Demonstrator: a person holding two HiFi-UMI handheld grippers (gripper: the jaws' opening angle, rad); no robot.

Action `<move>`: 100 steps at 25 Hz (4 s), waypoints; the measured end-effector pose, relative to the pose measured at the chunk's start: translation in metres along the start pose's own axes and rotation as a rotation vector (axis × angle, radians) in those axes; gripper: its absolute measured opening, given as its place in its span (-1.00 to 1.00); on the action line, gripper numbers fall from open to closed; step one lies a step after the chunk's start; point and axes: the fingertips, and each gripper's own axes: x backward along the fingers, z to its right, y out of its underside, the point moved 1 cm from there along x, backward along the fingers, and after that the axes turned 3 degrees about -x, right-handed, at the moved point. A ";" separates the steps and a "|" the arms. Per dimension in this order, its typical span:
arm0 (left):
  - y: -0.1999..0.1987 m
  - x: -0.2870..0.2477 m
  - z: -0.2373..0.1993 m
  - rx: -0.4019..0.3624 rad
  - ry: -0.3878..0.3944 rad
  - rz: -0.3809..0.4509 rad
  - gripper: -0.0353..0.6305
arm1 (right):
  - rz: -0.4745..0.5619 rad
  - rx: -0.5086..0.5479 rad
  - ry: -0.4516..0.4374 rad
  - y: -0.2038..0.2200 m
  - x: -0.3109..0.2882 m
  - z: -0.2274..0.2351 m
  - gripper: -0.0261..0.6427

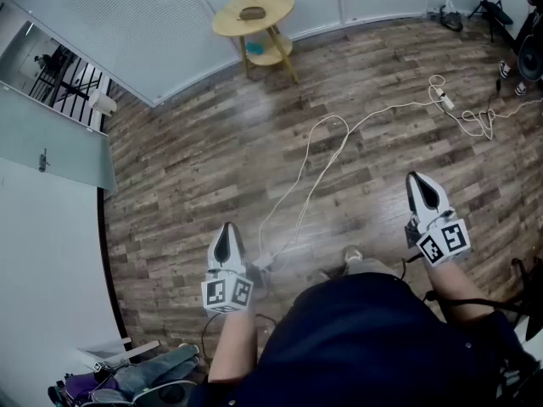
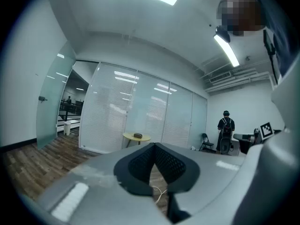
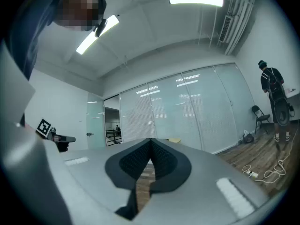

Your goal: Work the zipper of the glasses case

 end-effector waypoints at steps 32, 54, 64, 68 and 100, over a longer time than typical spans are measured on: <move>-0.047 -0.317 -0.095 -0.020 0.088 0.034 -0.88 | -0.081 -0.068 0.026 0.033 -0.275 0.064 -0.89; -0.096 -0.616 -0.188 -0.055 0.206 -0.003 -0.88 | -0.174 -0.032 -0.150 0.009 -0.619 0.134 -0.89; -0.140 -0.753 -0.216 -0.050 0.176 0.024 -0.88 | -0.205 -0.006 -0.265 -0.007 -0.801 0.203 -0.89; -0.148 -0.804 -0.230 -0.083 0.172 -0.007 -0.88 | -0.219 -0.036 -0.216 -0.008 -0.853 0.224 -0.89; -0.175 -1.337 -0.436 -0.078 0.434 -0.146 -0.88 | -0.419 0.106 -0.119 0.073 -1.293 0.302 -0.84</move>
